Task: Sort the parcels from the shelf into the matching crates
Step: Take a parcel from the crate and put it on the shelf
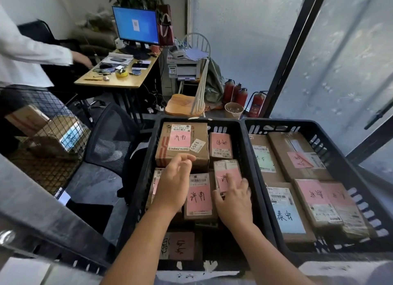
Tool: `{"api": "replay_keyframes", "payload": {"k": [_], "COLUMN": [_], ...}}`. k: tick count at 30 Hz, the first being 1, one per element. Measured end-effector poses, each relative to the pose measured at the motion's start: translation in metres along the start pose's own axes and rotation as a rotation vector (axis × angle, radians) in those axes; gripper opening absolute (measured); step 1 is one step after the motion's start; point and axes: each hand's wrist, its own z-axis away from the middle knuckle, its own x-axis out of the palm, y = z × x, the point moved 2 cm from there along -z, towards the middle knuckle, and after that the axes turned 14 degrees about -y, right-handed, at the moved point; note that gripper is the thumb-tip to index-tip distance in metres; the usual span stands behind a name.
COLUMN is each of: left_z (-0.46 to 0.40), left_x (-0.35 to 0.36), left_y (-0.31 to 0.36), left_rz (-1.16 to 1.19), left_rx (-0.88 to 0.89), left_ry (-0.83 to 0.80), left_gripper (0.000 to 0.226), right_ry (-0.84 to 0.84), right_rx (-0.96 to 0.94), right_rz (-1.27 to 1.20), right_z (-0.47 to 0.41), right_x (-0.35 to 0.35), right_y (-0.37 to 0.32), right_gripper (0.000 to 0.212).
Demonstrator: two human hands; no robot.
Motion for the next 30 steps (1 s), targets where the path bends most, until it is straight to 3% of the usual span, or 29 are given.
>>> {"api": "replay_keyframes", "payload": {"k": [3, 6, 9, 15, 20, 25, 30], "left_z": [-0.009, -0.019, -0.022, -0.027, -0.031, -0.023, -0.011], "left_x": [0.015, 0.039, 0.05, 0.048, 0.052, 0.045, 0.029], "left_y": [-0.017, -0.058, -0.081, -0.084, -0.079, -0.073, -0.046], "left_rz": [-0.368, -0.85, -1.073, -1.146, -1.146, -1.097, -1.046], "left_rx": [-0.007, -0.089, -0.141, -0.188, -0.234, -0.216, -0.268], "left_ry": [-0.133, -0.405, -0.483, -0.502, -0.547, -0.467, -0.334], "left_gripper": [0.021, 0.052, 0.081, 0.089, 0.088, 0.083, 0.081], "right_ry": [-0.063, -0.112, -0.123, -0.084, -0.149, -0.143, -0.014], "right_rx": [-0.015, -0.031, -0.022, -0.038, -0.055, -0.112, -0.344], "right_rz": [0.092, 0.206, 0.246, 0.476, 0.652, 0.531, 0.423], "right_z": [0.004, 0.005, 0.002, 0.002, -0.001, -0.001, 0.01], "right_x": [0.009, 0.013, 0.013, 0.011, -0.004, -0.008, -0.034], "right_y": [0.008, 0.016, 0.014, 0.011, 0.003, 0.011, -0.004], "right_gripper": [0.077, 0.077, 0.078, 0.077, 0.072, 0.08, 0.086]}}
